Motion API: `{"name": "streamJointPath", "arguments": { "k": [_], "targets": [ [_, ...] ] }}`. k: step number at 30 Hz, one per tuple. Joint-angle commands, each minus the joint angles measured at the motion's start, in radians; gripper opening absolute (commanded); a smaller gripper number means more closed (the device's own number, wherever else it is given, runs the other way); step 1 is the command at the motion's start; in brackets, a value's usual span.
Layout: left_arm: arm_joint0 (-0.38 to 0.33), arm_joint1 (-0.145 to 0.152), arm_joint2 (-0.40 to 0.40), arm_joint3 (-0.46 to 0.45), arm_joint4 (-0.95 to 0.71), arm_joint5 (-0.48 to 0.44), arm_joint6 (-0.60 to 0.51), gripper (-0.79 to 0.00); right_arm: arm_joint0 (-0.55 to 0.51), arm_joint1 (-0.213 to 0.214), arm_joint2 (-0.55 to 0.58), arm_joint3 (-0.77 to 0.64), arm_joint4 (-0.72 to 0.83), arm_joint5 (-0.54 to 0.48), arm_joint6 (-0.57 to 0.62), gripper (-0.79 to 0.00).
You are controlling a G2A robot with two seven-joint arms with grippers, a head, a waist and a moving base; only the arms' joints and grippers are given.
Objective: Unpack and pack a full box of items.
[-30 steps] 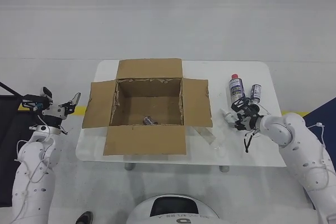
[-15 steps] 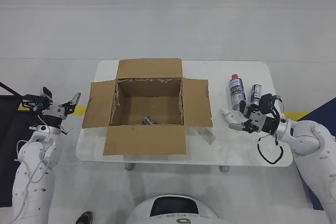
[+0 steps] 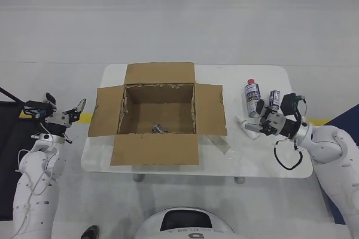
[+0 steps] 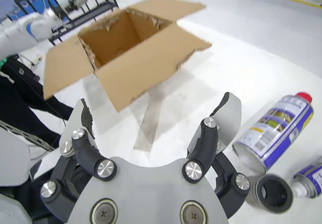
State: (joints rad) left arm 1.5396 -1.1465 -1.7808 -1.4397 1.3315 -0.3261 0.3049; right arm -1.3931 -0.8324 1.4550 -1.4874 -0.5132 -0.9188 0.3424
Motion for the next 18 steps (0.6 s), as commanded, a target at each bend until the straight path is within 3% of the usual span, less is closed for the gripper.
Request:
{"name": "streamJointPath", "arguments": {
  "k": [1, 7, 12, 18],
  "targets": [
    [0.0, 0.0, 0.0, 0.0, 0.0, 0.0, 0.0, 0.0, 0.04, -0.005, -0.028, 0.016, 0.0, 0.025, 0.013, 0.0],
    [0.0, 0.0, 0.0, 0.0, 0.0, 0.0, 0.0, 0.0, 0.103, -0.019, -0.083, 0.038, 0.011, 0.065, 0.011, 0.0],
    [0.0, 0.0, 0.0, 0.0, 0.0, 0.0, 0.0, 0.0, 0.095, -0.029, -0.087, 0.006, -0.003, 0.093, -0.076, 0.0],
    [0.0, 0.0, 0.0, 0.0, 0.0, 0.0, 0.0, 0.0, 0.095, -0.029, -0.087, 0.006, -0.003, 0.093, -0.076, 0.0]
  ]
}}
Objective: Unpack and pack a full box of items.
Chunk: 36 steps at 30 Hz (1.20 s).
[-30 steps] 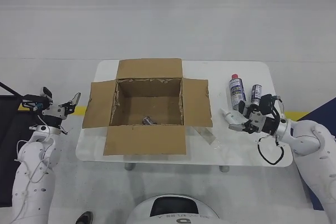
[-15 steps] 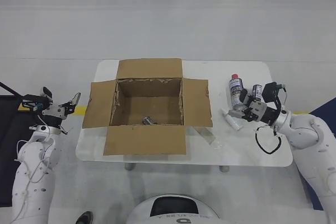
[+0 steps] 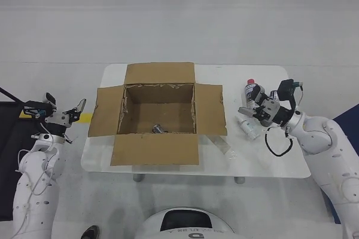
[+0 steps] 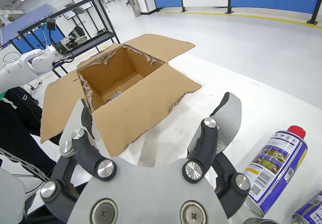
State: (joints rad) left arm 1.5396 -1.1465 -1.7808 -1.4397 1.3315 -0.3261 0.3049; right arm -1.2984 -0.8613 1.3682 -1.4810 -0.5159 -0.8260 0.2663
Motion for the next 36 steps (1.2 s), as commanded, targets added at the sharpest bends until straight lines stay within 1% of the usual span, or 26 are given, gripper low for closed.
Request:
{"name": "streamJointPath", "arguments": {
  "k": [1, 4, 5, 6, 7, 9, 11, 15, 16, 18, 20, 21, 30, 32, 33, 34, 36],
  "targets": [
    [0.0, 0.0, 0.0, 0.0, 0.0, 0.0, 0.0, 0.0, 0.0, 0.0, 0.0, 0.0, 0.0, 0.0, 0.0, 0.0],
    [0.0, 0.0, 0.0, 0.0, 0.0, 0.0, 0.0, 0.0, 0.0, 0.0, 0.0, 0.0, 0.0, 0.0, 0.0, 0.0],
    [0.0, 0.0, 0.0, 0.0, 0.0, 0.0, 0.0, 0.0, -0.004, -0.001, 0.003, 0.003, -0.009, 0.045, 0.0, 0.0],
    [0.0, 0.0, 0.0, 0.0, 0.0, 0.0, 0.0, 0.0, -0.007, -0.004, -0.007, -0.046, -0.042, 0.106, 0.001, 0.0],
    [0.0, 0.0, 0.0, 0.0, 0.0, 0.0, 0.0, 0.0, 0.0, -0.006, -0.021, -0.119, -0.092, 0.114, -0.002, 0.0],
    [0.0, 0.0, 0.0, 0.0, 0.0, 0.0, 0.0, 0.0, 0.036, -0.012, -0.053, -0.19, -0.181, 0.131, 0.005, 0.0],
    [0.0, 0.0, 0.0, 0.0, 0.0, 0.0, 0.0, 0.0, 0.111, -0.024, -0.115, -0.223, -0.221, 0.093, 0.015, 0.0],
    [0.0, 0.0, 0.0, 0.0, 0.0, 0.0, 0.0, 0.0, 0.339, -0.071, -0.301, -0.157, -0.211, 0.105, 0.117, 0.0],
    [0.0, 0.0, 0.0, 0.0, 0.0, 0.0, 0.0, 0.0, 0.397, -0.087, -0.36, -0.14, -0.216, 0.098, 0.139, 0.0],
    [0.0, 0.0, 0.0, 0.0, 0.0, 0.0, 0.0, 0.0, 0.502, -0.127, -0.475, -0.073, -0.234, 0.13, 0.162, 0.0],
    [0.0, 0.0, 0.0, 0.0, 0.0, 0.0, 0.0, 0.0, 0.586, -0.17, -0.579, 0.014, -0.223, 0.141, 0.166, 0.0],
    [0.0, 0.0, 0.0, 0.0, 0.0, 0.0, 0.0, 0.0, 0.611, -0.184, -0.607, 0.046, -0.211, 0.141, 0.167, 0.0],
    [0.0, 0.0, 0.0, 0.0, 0.0, 0.0, 0.0, 0.0, 0.611, -0.184, -0.607, 0.046, -0.211, 0.141, 0.167, 0.0],
    [0.0, 0.0, 0.0, 0.0, 0.0, 0.0, 0.0, 0.0, 0.573, -0.183, -0.593, 0.044, -0.197, 0.176, 0.095, 0.0],
    [0.0, 0.0, 0.0, 0.0, 0.0, 0.0, 0.0, 0.0, 0.57, -0.184, -0.608, 0.034, -0.246, 0.155, 0.114, 0.0],
    [0.0, 0.0, 0.0, 0.0, 0.0, 0.0, 0.0, 0.0, 0.581, -0.189, -0.632, 0.038, -0.273, 0.14, 0.158, 0.0],
    [0.0, 0.0, 0.0, 0.0, 0.0, 0.0, 0.0, 0.0, 0.634, -0.211, -0.678, 0.075, -0.264, 0.101, 0.205, 0.0]
  ]
}}
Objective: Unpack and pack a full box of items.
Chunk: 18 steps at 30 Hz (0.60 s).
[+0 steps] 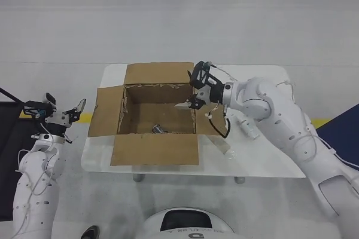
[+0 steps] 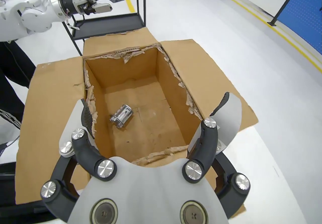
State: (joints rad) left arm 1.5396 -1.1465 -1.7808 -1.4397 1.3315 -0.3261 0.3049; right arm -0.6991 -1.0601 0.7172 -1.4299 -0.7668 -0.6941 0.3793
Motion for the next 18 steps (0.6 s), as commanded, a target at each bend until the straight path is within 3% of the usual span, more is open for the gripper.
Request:
{"name": "streamJointPath", "arguments": {
  "k": [1, 11, 14, 18],
  "targets": [
    [0.0, 0.0, 0.0, 0.0, 0.0, 0.0, 0.0, 0.0, 0.066, -0.027, -0.054, 0.044, -0.02, -0.054, 0.089, 0.0],
    [0.0, 0.0, 0.0, 0.0, 0.0, 0.0, 0.0, 0.0, 0.282, -0.24, -0.32, 0.453, -0.125, -0.312, -0.153, 0.0],
    [0.0, 0.0, 0.0, 0.0, 0.0, 0.0, 0.0, 0.0, 0.303, -0.309, -0.391, 0.551, -0.182, -0.318, -0.274, -0.031],
    [0.0, 0.0, 0.0, 0.0, 0.0, 0.0, 0.0, 0.0, 0.335, -0.389, -0.475, 0.703, -0.233, -0.318, -0.415, -0.142]
  ]
}}
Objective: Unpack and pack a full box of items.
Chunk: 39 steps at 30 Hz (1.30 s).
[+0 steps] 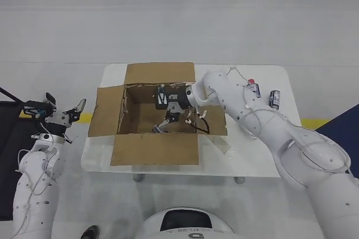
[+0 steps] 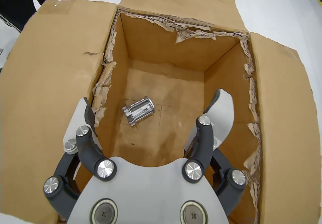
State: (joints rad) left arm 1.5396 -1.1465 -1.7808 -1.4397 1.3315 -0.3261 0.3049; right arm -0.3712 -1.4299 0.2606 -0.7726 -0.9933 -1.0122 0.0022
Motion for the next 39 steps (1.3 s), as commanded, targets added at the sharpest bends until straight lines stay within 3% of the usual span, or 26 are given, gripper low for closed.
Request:
{"name": "streamJointPath", "arguments": {
  "k": [1, 5, 9, 12, 14, 25, 39],
  "targets": [
    [0.0, 0.0, 0.0, 0.0, 0.0, 0.0, 0.0, 0.0, 0.015, -0.038, -0.035, 0.088, -0.011, 0.0, -0.056, -0.197],
    [0.0, 0.0, 0.0, 0.0, 0.0, 0.0, 0.0, 0.0, 0.044, -0.111, -0.082, 0.223, 0.002, 0.0, -0.048, -0.203],
    [0.0, 0.0, 0.0, 0.0, 0.0, 0.0, 0.0, 0.0, 0.054, -0.18, -0.091, 0.303, 0.028, 0.0, 0.057, -0.117],
    [0.0, 0.0, 0.0, 0.0, 0.0, 0.0, 0.0, 0.0, 0.05, -0.222, -0.091, 0.351, 0.06, 0.0, 0.138, -0.135],
    [0.0, 0.0, 0.0, 0.0, 0.0, 0.0, 0.0, 0.0, 0.05, -0.222, -0.091, 0.351, 0.06, 0.0, 0.138, -0.182],
    [0.0, 0.0, 0.0, 0.0, 0.0, 0.0, 0.0, 0.0, 0.05, -0.222, -0.091, 0.351, 0.06, 0.0, 0.138, 0.0],
    [0.0, 0.0, 0.0, 0.0, 0.0, 0.0, 0.0, 0.0, 0.05, -0.222, -0.091, 0.351, 0.06, 0.0, 0.138, 0.0]
  ]
}}
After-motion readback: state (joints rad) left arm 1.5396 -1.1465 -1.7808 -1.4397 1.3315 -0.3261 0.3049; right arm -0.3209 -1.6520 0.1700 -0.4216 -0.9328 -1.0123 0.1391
